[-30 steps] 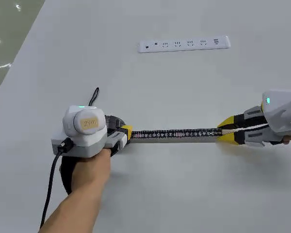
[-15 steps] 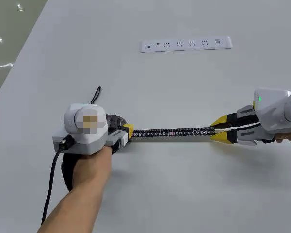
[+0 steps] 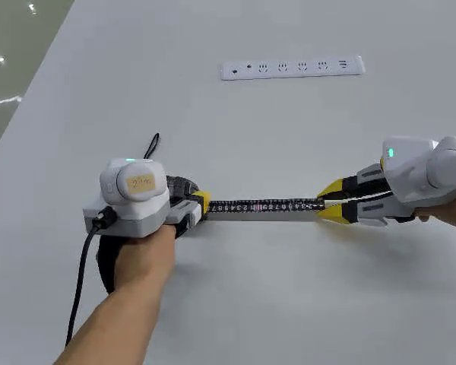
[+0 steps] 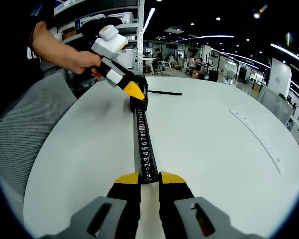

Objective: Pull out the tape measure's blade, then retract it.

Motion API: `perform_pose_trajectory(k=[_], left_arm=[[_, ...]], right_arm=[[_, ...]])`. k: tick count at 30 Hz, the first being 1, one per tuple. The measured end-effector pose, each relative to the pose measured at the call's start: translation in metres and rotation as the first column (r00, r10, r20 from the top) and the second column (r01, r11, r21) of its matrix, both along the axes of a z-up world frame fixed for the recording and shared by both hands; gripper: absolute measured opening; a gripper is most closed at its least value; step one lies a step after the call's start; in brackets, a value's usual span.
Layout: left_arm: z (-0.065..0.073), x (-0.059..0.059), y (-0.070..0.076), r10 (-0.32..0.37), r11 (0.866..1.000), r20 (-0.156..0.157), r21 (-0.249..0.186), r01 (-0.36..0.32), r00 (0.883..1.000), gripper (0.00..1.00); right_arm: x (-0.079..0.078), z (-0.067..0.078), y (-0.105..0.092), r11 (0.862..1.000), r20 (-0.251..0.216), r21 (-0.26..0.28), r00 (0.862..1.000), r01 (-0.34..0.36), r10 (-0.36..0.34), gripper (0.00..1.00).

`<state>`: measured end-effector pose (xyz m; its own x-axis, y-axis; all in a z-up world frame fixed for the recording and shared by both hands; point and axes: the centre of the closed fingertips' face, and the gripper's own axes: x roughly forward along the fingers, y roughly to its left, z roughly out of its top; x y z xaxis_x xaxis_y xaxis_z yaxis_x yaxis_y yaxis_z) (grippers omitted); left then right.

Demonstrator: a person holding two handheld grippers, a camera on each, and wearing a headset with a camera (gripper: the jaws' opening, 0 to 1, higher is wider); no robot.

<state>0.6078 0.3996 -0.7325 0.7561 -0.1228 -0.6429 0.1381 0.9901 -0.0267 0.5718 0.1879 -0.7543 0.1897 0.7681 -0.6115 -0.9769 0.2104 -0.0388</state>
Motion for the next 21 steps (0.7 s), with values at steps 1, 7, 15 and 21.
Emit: perform_pose_trajectory(k=[1,7,15,21], left_arm=[[0.0,0.0,0.0,0.0,1.0,0.0,-0.001,0.0,1.0,0.59],[0.0,0.001,0.0,0.0,1.0,-0.002,-0.003,0.0,1.0,0.59],[-0.001,0.001,0.0,-0.005,1.0,-0.005,-0.002,0.005,1.0,0.59],[-0.001,0.0,0.0,-0.006,1.0,-0.007,-0.007,0.006,1.0,0.59]], right_arm=[[0.0,0.0,0.002,1.0,-0.001,0.002,1.0,-0.001,0.001,0.12],[0.001,0.0,0.009,1.0,-0.007,0.009,1.0,0.0,0.001,0.12],[0.001,-0.002,0.015,1.0,-0.017,0.01,1.0,0.003,-0.003,0.12],[0.002,-0.001,0.02,1.0,-0.017,0.013,1.0,-0.001,0.001,0.12]])
